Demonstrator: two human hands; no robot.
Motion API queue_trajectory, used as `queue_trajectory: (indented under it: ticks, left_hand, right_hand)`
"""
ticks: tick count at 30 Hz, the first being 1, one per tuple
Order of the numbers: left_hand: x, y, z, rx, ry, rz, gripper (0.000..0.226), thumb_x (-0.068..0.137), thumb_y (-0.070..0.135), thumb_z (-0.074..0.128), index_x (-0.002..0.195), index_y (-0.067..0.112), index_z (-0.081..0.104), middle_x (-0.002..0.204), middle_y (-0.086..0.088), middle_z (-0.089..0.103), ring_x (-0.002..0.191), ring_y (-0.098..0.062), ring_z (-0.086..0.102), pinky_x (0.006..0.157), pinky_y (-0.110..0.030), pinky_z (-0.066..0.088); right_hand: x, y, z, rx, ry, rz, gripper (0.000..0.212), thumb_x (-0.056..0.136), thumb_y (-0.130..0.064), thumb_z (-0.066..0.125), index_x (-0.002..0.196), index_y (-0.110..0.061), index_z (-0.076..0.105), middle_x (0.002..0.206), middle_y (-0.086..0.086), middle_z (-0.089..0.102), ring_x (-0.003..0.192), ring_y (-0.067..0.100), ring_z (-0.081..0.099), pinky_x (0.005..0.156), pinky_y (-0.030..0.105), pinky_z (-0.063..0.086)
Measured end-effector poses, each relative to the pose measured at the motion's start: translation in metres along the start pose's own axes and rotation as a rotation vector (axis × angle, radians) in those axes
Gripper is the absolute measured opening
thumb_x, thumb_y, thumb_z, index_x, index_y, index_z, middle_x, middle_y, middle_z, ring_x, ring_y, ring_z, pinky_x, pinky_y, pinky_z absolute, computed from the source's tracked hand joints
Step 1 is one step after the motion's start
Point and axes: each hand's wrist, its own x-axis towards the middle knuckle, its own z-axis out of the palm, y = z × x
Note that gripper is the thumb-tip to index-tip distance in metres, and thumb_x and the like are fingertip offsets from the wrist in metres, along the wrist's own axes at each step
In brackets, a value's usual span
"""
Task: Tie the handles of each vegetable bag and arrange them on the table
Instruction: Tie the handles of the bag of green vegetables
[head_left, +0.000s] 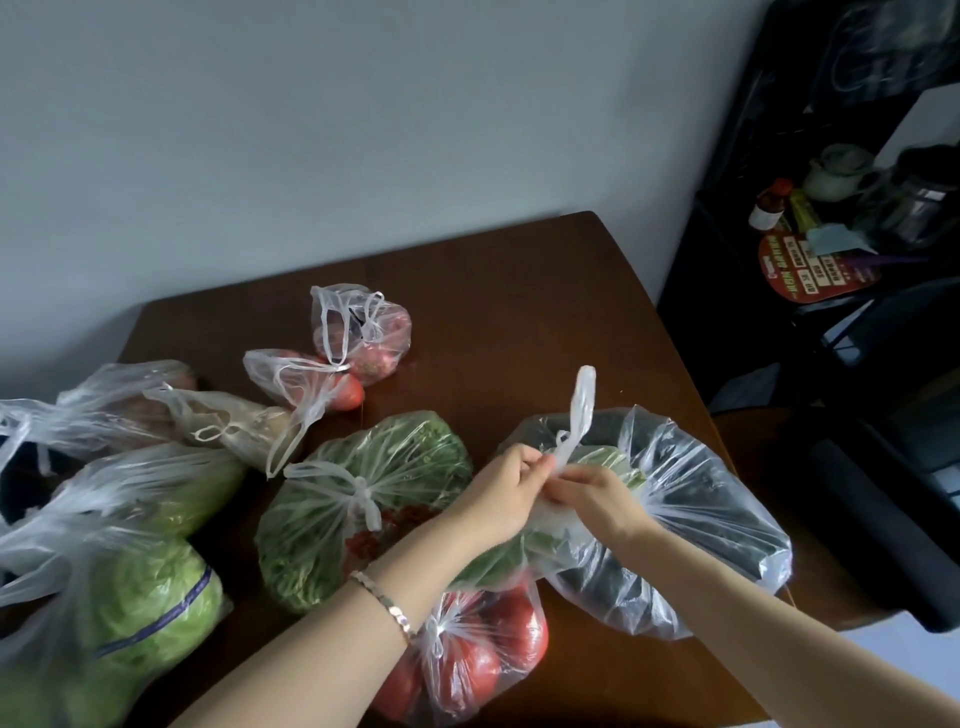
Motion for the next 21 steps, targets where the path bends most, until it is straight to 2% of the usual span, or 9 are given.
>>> queue_trajectory:
  ticks: [2,4,8,10,12,14,17,19,21]
  left_hand:
    - [-0.004,-0.005,0.005,0.055,0.002,-0.003,0.040,0.095,0.043,0.037,0.110,0.012,0.059,0.106,-0.002,0.066,0.096,-0.015,0.061,0.080,-0.026,0.046]
    - [-0.005,-0.010,0.007,0.099,0.071,0.030,0.038,0.095,0.038,0.042,0.102,0.007,0.063,0.097,-0.007,0.069,0.087,-0.018,0.064,0.074,-0.029,0.050]
    - [-0.005,-0.015,0.009,0.045,0.103,0.068,0.027,0.094,0.024,0.049,0.086,0.008,0.069,0.077,-0.004,0.067,0.071,-0.013,0.060,0.062,-0.021,0.045]
    - [-0.004,-0.015,0.011,-0.005,0.103,0.047,0.034,0.092,0.024,0.054,0.063,0.006,0.062,0.056,0.000,0.051,0.055,-0.011,0.044,0.053,-0.022,0.034]
    - [-0.002,-0.012,0.014,-0.020,0.119,0.040,0.047,0.090,0.021,0.056,0.047,0.015,0.039,0.048,0.004,0.030,0.049,-0.010,0.027,0.049,-0.023,0.021]
    - [-0.002,-0.010,0.018,-0.048,0.134,0.017,0.049,0.091,0.018,0.053,0.047,0.019,0.030,0.047,0.006,0.026,0.047,-0.009,0.023,0.046,-0.022,0.018]
    - [-0.002,-0.005,0.018,-0.098,0.137,-0.035,0.033,0.094,0.019,0.047,0.061,0.018,0.052,0.055,0.007,0.048,0.052,-0.005,0.042,0.043,-0.011,0.029]
    - [0.001,-0.003,0.015,-0.151,0.133,-0.093,0.022,0.094,0.019,0.047,0.083,0.014,0.066,0.075,-0.001,0.064,0.069,-0.011,0.055,0.057,-0.014,0.039]
    - [0.002,0.001,0.010,-0.205,0.139,-0.158,0.020,0.093,0.016,0.048,0.094,0.012,0.067,0.095,-0.008,0.068,0.084,-0.016,0.057,0.069,-0.024,0.042]
  right_hand:
    - [0.000,0.000,-0.001,0.070,0.053,0.013,0.023,0.086,-0.003,0.053,0.070,-0.009,0.069,0.065,0.004,0.064,0.061,0.012,0.057,0.057,0.015,0.046]
    - [0.001,0.001,-0.001,0.175,0.102,0.036,0.027,0.086,-0.003,0.056,0.064,-0.013,0.067,0.058,-0.001,0.063,0.054,0.007,0.058,0.049,0.011,0.045]
    - [0.004,0.002,-0.003,0.298,0.174,0.085,0.026,0.086,-0.013,0.062,0.061,-0.010,0.063,0.048,-0.002,0.060,0.043,0.006,0.055,0.042,0.015,0.042]
    - [0.006,0.002,-0.002,0.213,0.199,0.095,0.021,0.084,-0.016,0.065,0.064,-0.010,0.063,0.057,0.003,0.061,0.049,0.010,0.055,0.046,0.018,0.044]
    - [0.009,-0.001,-0.003,0.095,0.259,0.084,0.013,0.079,-0.019,0.071,0.072,-0.013,0.062,0.067,0.002,0.061,0.053,0.008,0.054,0.046,0.015,0.043]
    - [0.009,-0.005,-0.003,-0.027,0.349,0.065,0.025,0.073,-0.023,0.076,0.084,-0.017,0.054,0.070,-0.002,0.057,0.057,0.004,0.051,0.043,0.010,0.040]
    - [0.006,-0.007,-0.003,-0.036,0.369,-0.042,0.035,0.074,-0.021,0.076,0.095,-0.015,0.048,0.064,0.003,0.061,0.054,0.011,0.054,0.040,0.006,0.038]
    - [0.003,-0.003,-0.002,-0.102,0.306,-0.160,0.027,0.078,-0.021,0.071,0.100,-0.020,0.055,0.072,0.008,0.068,0.062,0.018,0.061,0.051,0.014,0.045]
    - [-0.001,-0.001,-0.004,-0.262,0.237,-0.272,0.033,0.082,-0.022,0.068,0.112,-0.024,0.057,0.080,0.001,0.070,0.072,0.013,0.064,0.063,0.018,0.050]
